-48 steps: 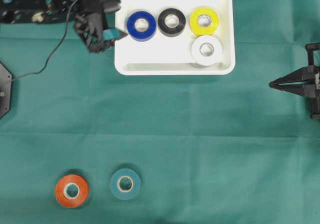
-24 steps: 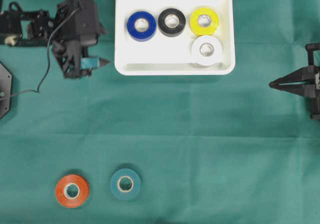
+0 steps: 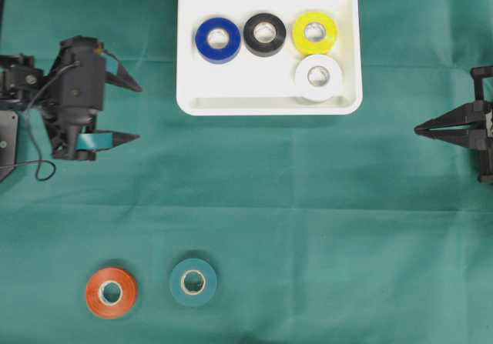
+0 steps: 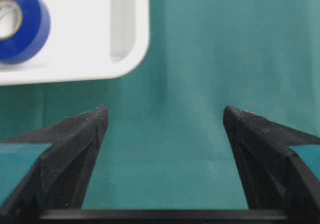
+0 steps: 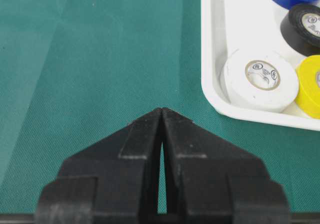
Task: Put the tape into the white case with the left arm.
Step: 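Release the blue roll and withdraw the left gripper leftward, then move the left gripper down to the orange roll and insert into hole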
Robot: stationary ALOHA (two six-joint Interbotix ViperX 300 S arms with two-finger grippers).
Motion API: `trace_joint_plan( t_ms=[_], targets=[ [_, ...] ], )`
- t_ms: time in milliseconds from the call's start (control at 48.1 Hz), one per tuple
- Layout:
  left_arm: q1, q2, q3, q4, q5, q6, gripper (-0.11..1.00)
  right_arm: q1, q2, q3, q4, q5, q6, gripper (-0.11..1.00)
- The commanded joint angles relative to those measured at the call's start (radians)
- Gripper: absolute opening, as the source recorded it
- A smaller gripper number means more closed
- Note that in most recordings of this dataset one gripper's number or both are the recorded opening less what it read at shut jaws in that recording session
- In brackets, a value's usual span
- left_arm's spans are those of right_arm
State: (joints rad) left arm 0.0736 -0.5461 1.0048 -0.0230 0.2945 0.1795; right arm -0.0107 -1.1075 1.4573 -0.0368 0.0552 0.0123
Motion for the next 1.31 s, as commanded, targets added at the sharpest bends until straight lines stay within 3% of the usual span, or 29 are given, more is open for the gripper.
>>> trace_joint_plan(
  t_ms=[0, 748, 1288],
  targets=[
    [-0.025, -0.032, 0.008, -0.002, -0.003, -0.002, 0.94, 0.000, 0.006, -0.012, 0.000, -0.012, 0.002, -0.09],
    [-0.060, -0.091, 0.077, -0.002, -0.005, -0.002, 0.93, 0.000, 0.006, -0.011, 0.000, -0.011, 0.002, -0.09],
    [-0.347, -0.106, 0.121, 0.000, 0.049, 0.012, 0.92, 0.000, 0.006, -0.011, 0.000, -0.011, 0.002, -0.09]
  ],
)
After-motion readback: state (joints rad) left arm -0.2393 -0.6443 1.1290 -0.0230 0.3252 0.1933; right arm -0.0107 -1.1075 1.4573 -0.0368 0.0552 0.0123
